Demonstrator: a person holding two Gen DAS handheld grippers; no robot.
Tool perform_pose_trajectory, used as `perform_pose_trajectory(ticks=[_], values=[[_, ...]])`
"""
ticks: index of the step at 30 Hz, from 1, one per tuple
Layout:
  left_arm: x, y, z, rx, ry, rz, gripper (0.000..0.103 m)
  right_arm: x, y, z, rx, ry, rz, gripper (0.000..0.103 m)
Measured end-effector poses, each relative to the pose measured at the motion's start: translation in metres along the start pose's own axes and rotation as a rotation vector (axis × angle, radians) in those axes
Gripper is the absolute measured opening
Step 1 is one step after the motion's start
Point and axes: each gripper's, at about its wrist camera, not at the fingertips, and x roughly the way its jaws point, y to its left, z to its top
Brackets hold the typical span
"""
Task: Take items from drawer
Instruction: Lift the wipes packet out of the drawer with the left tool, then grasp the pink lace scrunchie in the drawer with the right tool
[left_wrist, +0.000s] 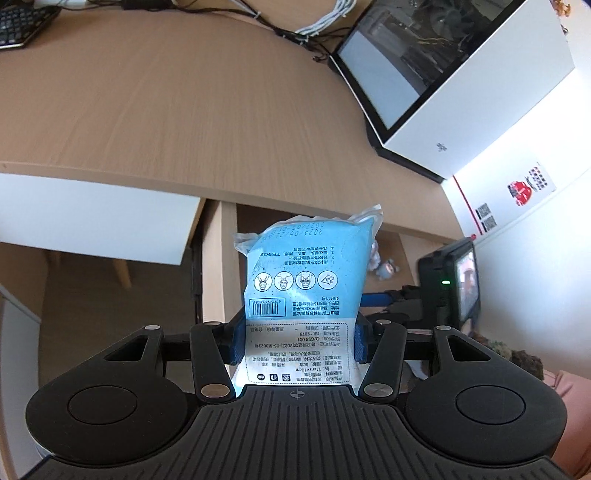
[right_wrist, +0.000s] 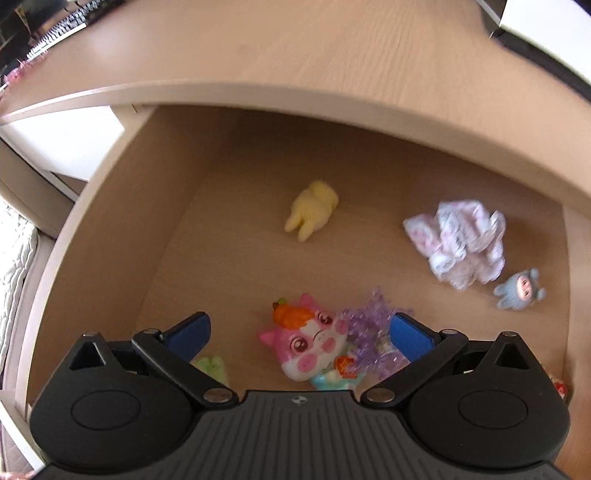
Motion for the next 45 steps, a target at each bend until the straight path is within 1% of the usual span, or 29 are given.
perform_pose_trajectory(ticks=[2,3,6,7,9,11,12,14,16,19,20,22,23,25,26,27,28,29,30,31,33,35,36,38,40,42,45], values=[[0.006,0.001,0.000,-0.010,0.009,-0.006,0.056,-0.010,0.001,-0.007,-0.004,0.001,0.032,0.103],[0.001,0.004,-0.005,-0.016,0.015,-0.008,0.056,-0.014,0.001,-0.011,-0.016,0.008,0.037,0.103],[0.005,0.004,-0.008,-0.019,0.033,-0.014,0.056,-0.012,-0.004,-0.019,-0.038,0.048,0.003,0.103],[0.007,0.003,-0.010,-0.018,0.038,-0.013,0.056,-0.007,-0.010,-0.018,-0.027,0.068,-0.005,0.103],[0.013,0.001,-0.011,-0.022,0.048,-0.004,0.056,0.001,-0.020,-0.014,0.010,0.080,-0.008,0.103],[0.021,-0.001,-0.010,-0.042,0.056,0.015,0.056,0.008,-0.028,-0.008,0.036,0.080,0.019,0.103],[0.024,-0.001,-0.010,-0.056,0.059,0.022,0.056,0.006,-0.029,-0.004,0.038,0.049,0.031,0.103],[0.030,0.000,-0.007,-0.096,0.057,0.032,0.056,0.000,-0.028,0.002,-0.009,-0.043,0.028,0.103],[0.033,-0.003,-0.004,-0.120,0.061,0.059,0.056,-0.010,-0.032,0.001,-0.028,-0.163,-0.029,0.103],[0.035,-0.009,-0.002,-0.099,0.042,0.068,0.056,-0.023,-0.042,-0.008,-0.052,-0.322,-0.103,0.103],[0.038,-0.010,-0.001,-0.112,0.041,0.078,0.056,-0.021,-0.047,-0.007,-0.064,-0.348,-0.141,0.103],[0.043,-0.014,0.001,-0.131,0.053,0.096,0.056,-0.011,-0.057,-0.004,-0.072,-0.361,-0.200,0.103],[0.044,-0.018,0.002,-0.128,0.054,0.102,0.056,-0.003,-0.063,-0.001,-0.061,-0.350,-0.214,0.103],[0.043,-0.026,0.003,-0.111,0.049,0.099,0.056,0.011,-0.074,0.006,-0.020,-0.314,-0.188,0.102],[0.042,-0.029,0.003,-0.103,0.047,0.098,0.056,0.015,-0.078,0.009,-0.006,-0.296,-0.164,0.087],[0.041,-0.031,0.003,-0.096,0.045,0.103,0.056,0.017,-0.079,0.011,-0.001,-0.282,-0.146,0.076],[0.040,-0.032,0.003,-0.094,0.046,0.118,0.056,0.016,-0.078,0.013,-0.002,-0.271,-0.144,0.050],[0.039,-0.032,0.003,-0.095,0.051,0.135,0.056,0.012,-0.075,0.013,-0.006,-0.262,-0.143,0.042],[0.039,-0.032,0.003,-0.095,0.057,0.147,0.056,0.004,-0.072,0.013,-0.005,-0.258,-0.128,0.040],[0.038,-0.033,0.001,-0.090,0.065,0.156,0.056,-0.008,-0.070,0.011,0.002,-0.262,-0.106,0.034],[0.038,-0.037,-0.002,-0.058,0.088,0.171,0.056,-0.037,-0.063,0.003,0.012,-0.272,-0.068,0.033],[0.040,-0.041,-0.006,-0.021,0.108,0.183,0.056,-0.063,-0.057,-0.009,0.030,-0.282,-0.051,0.033],[0.040,-0.042,-0.007,-0.012,0.110,0.174,0.056,-0.076,-0.054,-0.016,0.044,-0.281,-0.042,0.033],[0.039,-0.045,-0.007,0.003,0.104,0.128,0.056,-0.101,-0.048,-0.029,0.065,-0.294,-0.041,0.033],[0.041,-0.052,0.000,0.024,0.082,0.085,0.056,-0.102,-0.056,-0.033,0.092,-0.323,-0.049,0.033],[0.048,-0.067,0.017,0.045,0.048,0.052,0.056,-0.122,-0.059,-0.040,0.133,-0.363,-0.067,0.033],[0.062,-0.098,0.050,0.113,-0.052,-0.006,0.056,-0.146,-0.067,-0.052,0.195,-0.407,-0.101,0.033]])
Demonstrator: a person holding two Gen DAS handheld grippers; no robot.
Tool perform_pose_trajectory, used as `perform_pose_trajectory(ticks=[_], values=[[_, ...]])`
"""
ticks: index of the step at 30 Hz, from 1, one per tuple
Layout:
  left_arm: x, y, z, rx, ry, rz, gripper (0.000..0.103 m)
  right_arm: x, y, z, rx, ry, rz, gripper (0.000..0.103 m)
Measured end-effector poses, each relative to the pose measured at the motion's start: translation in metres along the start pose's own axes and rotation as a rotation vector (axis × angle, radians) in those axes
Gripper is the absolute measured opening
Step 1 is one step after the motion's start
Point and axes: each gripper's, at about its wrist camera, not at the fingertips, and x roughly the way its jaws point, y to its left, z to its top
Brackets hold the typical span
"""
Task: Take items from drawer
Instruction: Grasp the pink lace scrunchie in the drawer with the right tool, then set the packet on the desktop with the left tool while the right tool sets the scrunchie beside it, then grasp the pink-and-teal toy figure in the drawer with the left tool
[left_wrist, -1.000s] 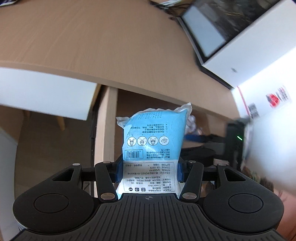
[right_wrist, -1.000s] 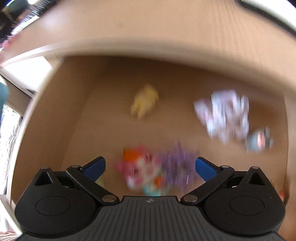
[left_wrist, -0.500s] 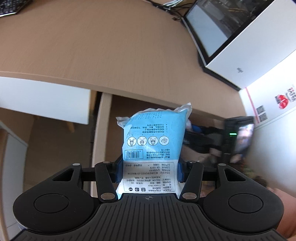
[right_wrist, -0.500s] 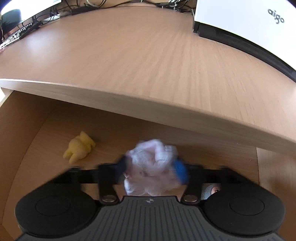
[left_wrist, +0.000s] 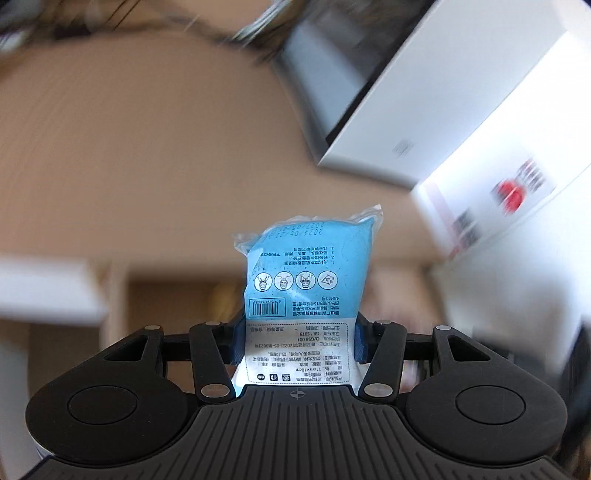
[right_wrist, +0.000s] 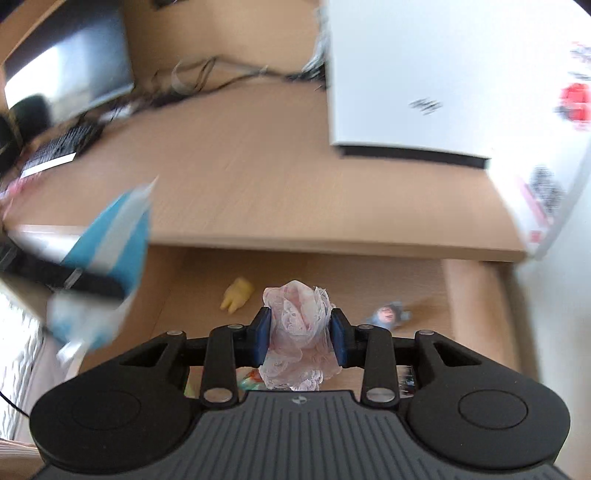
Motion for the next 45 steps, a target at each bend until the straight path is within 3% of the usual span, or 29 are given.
perform_pose_trajectory(ticks=[3,4,7,10,13,17,20,22,23,25,28,32,37,41,45], values=[[0.029,-0.027,0.033,0.110,-0.130,-0.063,0.057,-0.025,-0.019,-0.006,0.015,-0.036,-0.054,0.033],[0.045,-0.034,0.041,0.153,-0.150,-0.053,0.058,-0.038,-0.023,-0.009,0.027,-0.045,-0.064,0.033],[0.099,-0.044,0.050,0.235,-0.102,0.071,0.058,-0.050,-0.029,-0.011,0.051,-0.073,-0.085,0.033],[0.127,-0.044,0.046,0.299,-0.090,0.137,0.065,-0.054,-0.032,-0.009,0.042,-0.080,-0.118,0.033],[0.115,-0.043,0.046,0.284,-0.204,0.148,0.062,-0.058,-0.042,-0.003,0.040,-0.095,-0.138,0.033],[0.065,-0.027,0.051,0.116,-0.339,0.091,0.061,-0.043,-0.046,0.019,0.049,-0.134,-0.141,0.033],[0.030,-0.016,0.042,0.097,-0.368,0.076,0.061,-0.026,-0.053,0.052,0.061,-0.203,-0.126,0.033],[0.015,-0.015,0.028,0.124,-0.340,0.076,0.061,-0.009,-0.058,0.079,0.061,-0.303,-0.095,0.036],[0.013,-0.016,0.023,0.142,-0.310,0.074,0.061,0.000,-0.060,0.089,0.051,-0.335,-0.080,0.056],[0.014,-0.017,0.012,0.191,-0.213,0.059,0.061,0.022,-0.062,0.105,0.026,-0.297,-0.088,0.091],[0.023,-0.012,-0.013,0.248,-0.081,0.059,0.061,0.033,-0.067,0.104,0.044,-0.254,-0.080,0.093],[0.040,0.008,-0.037,0.224,0.061,0.070,0.061,0.018,-0.069,0.075,0.080,-0.201,-0.029,0.103],[0.074,0.025,-0.057,0.102,0.223,0.125,0.061,0.003,-0.048,0.011,0.093,-0.031,0.014,0.103],[0.094,0.029,-0.061,-0.045,0.285,0.111,0.061,0.001,-0.038,-0.035,0.109,0.043,-0.012,0.103],[0.117,0.028,-0.071,-0.133,0.358,0.219,0.060,-0.002,-0.031,-0.058,0.137,0.086,-0.022,0.103]])
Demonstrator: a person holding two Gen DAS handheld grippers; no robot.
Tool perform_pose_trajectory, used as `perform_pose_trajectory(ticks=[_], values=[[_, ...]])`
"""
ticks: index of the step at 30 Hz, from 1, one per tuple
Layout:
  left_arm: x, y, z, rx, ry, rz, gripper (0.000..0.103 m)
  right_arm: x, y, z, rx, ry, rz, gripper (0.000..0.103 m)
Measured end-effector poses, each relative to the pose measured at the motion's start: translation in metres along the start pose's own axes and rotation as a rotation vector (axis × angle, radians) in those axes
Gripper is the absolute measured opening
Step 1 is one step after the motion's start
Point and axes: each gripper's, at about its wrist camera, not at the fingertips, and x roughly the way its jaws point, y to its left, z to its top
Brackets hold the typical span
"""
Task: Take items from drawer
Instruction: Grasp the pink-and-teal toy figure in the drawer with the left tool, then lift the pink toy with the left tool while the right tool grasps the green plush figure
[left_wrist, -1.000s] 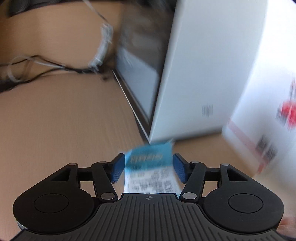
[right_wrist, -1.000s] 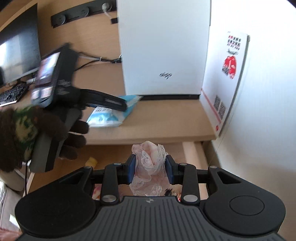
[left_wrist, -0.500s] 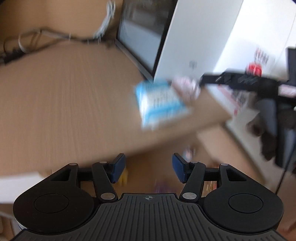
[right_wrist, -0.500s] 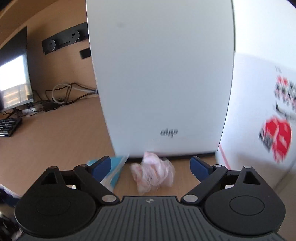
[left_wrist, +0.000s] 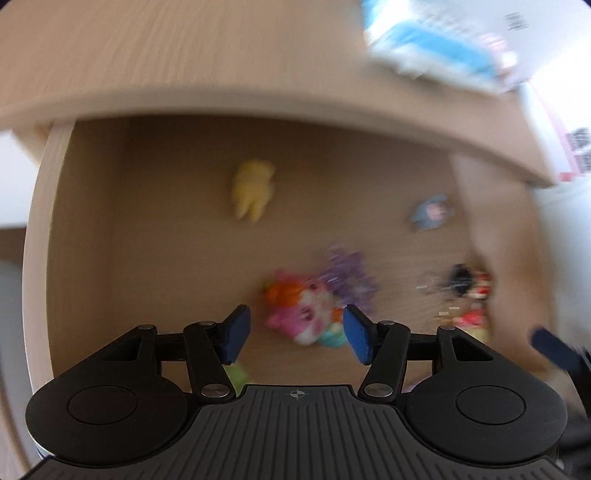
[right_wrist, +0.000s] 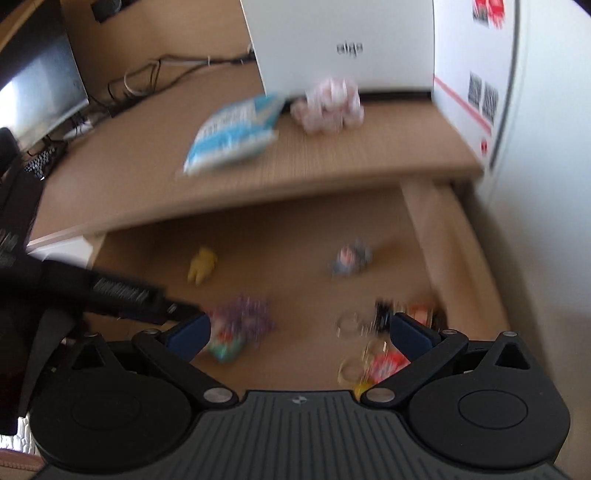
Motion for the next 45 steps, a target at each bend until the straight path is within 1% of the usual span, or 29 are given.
perform_pose_trajectory(ticks=[1,3,6,7,8,9,11,13,16,18,20,23,24,26,29,30,32,34,36,37,38,39,40,41,42,43,44,45], values=[[0.003,0.001,-0.001,-0.023,0.005,0.010,0.060,-0.001,0.001,-0.006,-0.001,-0.002,-0.009,0.103],[0.009,0.000,-0.002,-0.056,0.016,0.006,0.060,-0.001,0.001,-0.016,0.009,-0.011,-0.023,0.103],[0.021,-0.010,-0.002,-0.039,0.023,0.007,0.060,0.002,-0.003,-0.025,0.035,0.005,-0.037,0.103],[0.024,-0.012,-0.002,-0.032,0.015,0.011,0.064,0.001,-0.004,-0.028,0.041,0.010,-0.041,0.103],[0.026,-0.015,-0.002,-0.028,-0.008,0.006,0.063,0.002,-0.005,-0.031,0.046,0.013,-0.044,0.103],[0.026,-0.018,-0.001,-0.025,-0.029,-0.002,0.053,0.003,-0.006,-0.032,0.052,0.017,-0.047,0.103],[0.024,-0.021,0.000,-0.011,-0.072,-0.010,0.049,0.005,-0.006,-0.037,0.070,0.033,-0.050,0.103],[0.018,-0.021,-0.002,0.015,-0.091,-0.021,0.045,0.004,-0.003,-0.040,0.046,0.020,-0.061,0.103],[0.004,-0.012,-0.004,0.022,-0.095,-0.056,0.043,0.004,-0.001,-0.039,0.038,0.032,-0.044,0.103],[-0.015,-0.006,-0.008,0.038,-0.100,-0.085,0.042,0.005,0.001,-0.035,0.028,0.042,-0.038,0.103],[-0.041,0.001,-0.013,0.070,-0.139,-0.117,0.042,0.007,0.003,-0.027,0.007,0.048,-0.024,0.103],[-0.086,0.016,-0.020,0.102,-0.226,-0.138,0.042,0.014,0.013,-0.004,-0.080,0.058,0.037,0.103],[-0.100,0.022,-0.020,0.095,-0.251,-0.145,0.042,0.018,0.019,0.004,-0.125,0.065,0.051,0.103],[-0.125,0.034,-0.022,0.067,-0.301,-0.150,0.042,0.036,0.036,0.016,-0.247,0.122,0.076,0.103],[-0.152,0.047,-0.026,0.011,-0.369,-0.129,0.042,0.059,0.067,0.025,-0.425,0.172,0.120,0.103],[-0.159,0.051,-0.029,-0.012,-0.387,-0.120,0.042,0.065,0.077,0.026,-0.463,0.196,0.153,0.103],[-0.168,0.057,-0.035,-0.050,-0.411,-0.104,0.042,0.080,0.098,0.028,-0.515,0.275,0.240,0.103],[-0.176,0.064,-0.042,-0.085,-0.426,-0.084,0.042,0.099,0.115,0.028,-0.493,0.376,0.313,0.103],[-0.181,0.070,-0.050,-0.118,-0.438,-0.068,0.042,0.119,0.130,0.025,-0.451,0.481,0.364,0.098],[-0.182,0.074,-0.053,-0.137,-0.444,-0.062,0.042,0.128,0.138,0.023,-0.450,0.523,0.377,0.091],[-0.184,0.078,-0.056,-0.157,-0.449,-0.058,0.042,0.135,0.145,0.021,-0.463,0.541,0.364,0.088],[-0.185,0.083,-0.059,-0.175,-0.454,-0.056,0.042,0.140,0.151,0.018,-0.492,0.550,0.344,0.088],[-0.187,0.087,-0.061,-0.191,-0.458,-0.053,0.042,0.145,0.157,0.015,-0.533,0.560,0.324,0.084],[-0.187,0.091,-0.063,-0.207,-0.460,-0.049,0.042,0.151,0.161,0.012,-0.567,0.577,0.304,0.076],[-0.187,0.095,-0.064,-0.218,-0.460,-0.046,0.042,0.151,0.164,0.011,-0.588,0.574,0.304,0.074],[-0.186,0.097,-0.065,-0.228,-0.460,-0.045,0.042,0.149,0.167,0.011,-0.612,0.571,0.307,0.059],[-0.186,0.101,-0.067,-0.235,-0.459,-0.045,0.042,0.148,0.168,0.011,-0.630,0.566,0.293,0.040],[-0.185,0.103,-0.067,-0.237,-0.456,-0.045,0.042,0.147,0.167,0.013,-0.637,0.557,0.277,0.037]])
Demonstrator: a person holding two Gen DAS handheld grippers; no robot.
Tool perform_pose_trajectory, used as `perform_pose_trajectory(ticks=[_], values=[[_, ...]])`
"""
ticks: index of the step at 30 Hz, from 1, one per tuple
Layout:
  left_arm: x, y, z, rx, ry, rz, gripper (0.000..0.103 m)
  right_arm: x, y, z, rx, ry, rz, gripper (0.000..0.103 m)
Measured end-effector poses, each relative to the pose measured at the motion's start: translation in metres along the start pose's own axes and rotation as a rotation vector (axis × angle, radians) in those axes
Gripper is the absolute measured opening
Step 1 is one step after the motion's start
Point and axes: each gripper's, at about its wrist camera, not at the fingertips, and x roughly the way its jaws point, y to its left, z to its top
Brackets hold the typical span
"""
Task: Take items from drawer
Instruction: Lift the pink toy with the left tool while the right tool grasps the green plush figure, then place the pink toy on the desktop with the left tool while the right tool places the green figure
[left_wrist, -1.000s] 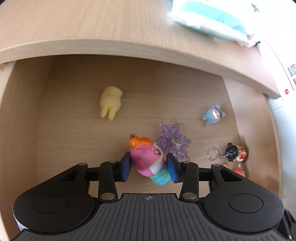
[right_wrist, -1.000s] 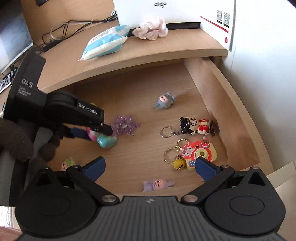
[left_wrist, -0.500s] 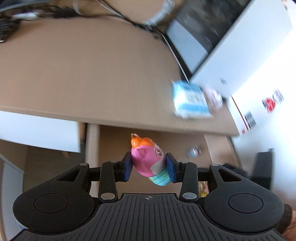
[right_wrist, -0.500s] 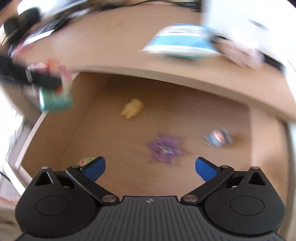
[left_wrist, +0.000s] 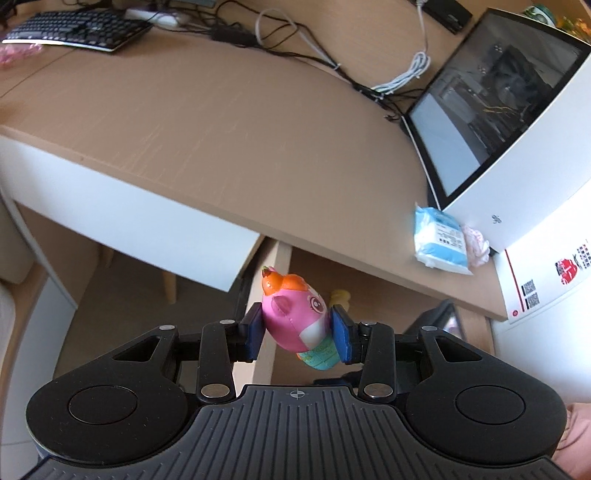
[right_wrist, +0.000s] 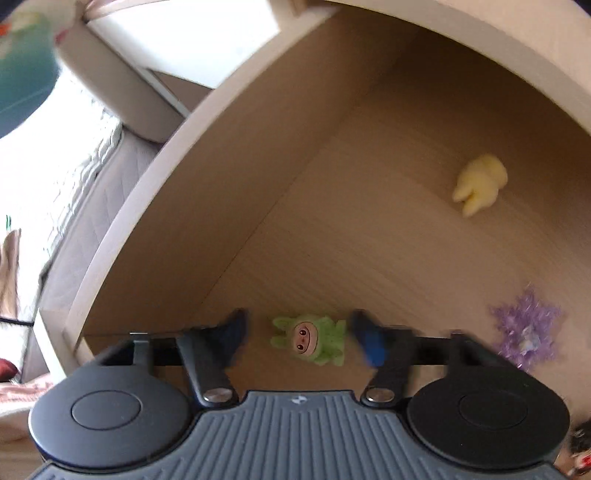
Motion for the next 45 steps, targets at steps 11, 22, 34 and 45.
perform_pose_trajectory(ticks=[11,22,34,45], values=[[0.034,-0.009,-0.012,0.062,0.147,-0.071,0.042,-0.079,-0.051,-0.063,0.270,-0.191,-0.093,0.027],[0.026,-0.012,-0.013,0.059,0.128,-0.087,0.042,-0.060,-0.006,-0.044,0.104,-0.166,-0.022,0.061],[0.013,0.017,-0.010,-0.009,0.110,-0.053,0.042,-0.030,0.005,-0.014,0.008,-0.080,-0.120,0.033],[0.062,-0.050,-0.007,0.211,0.244,-0.209,0.042,-0.126,-0.039,-0.072,0.280,-0.283,-0.215,0.033]])
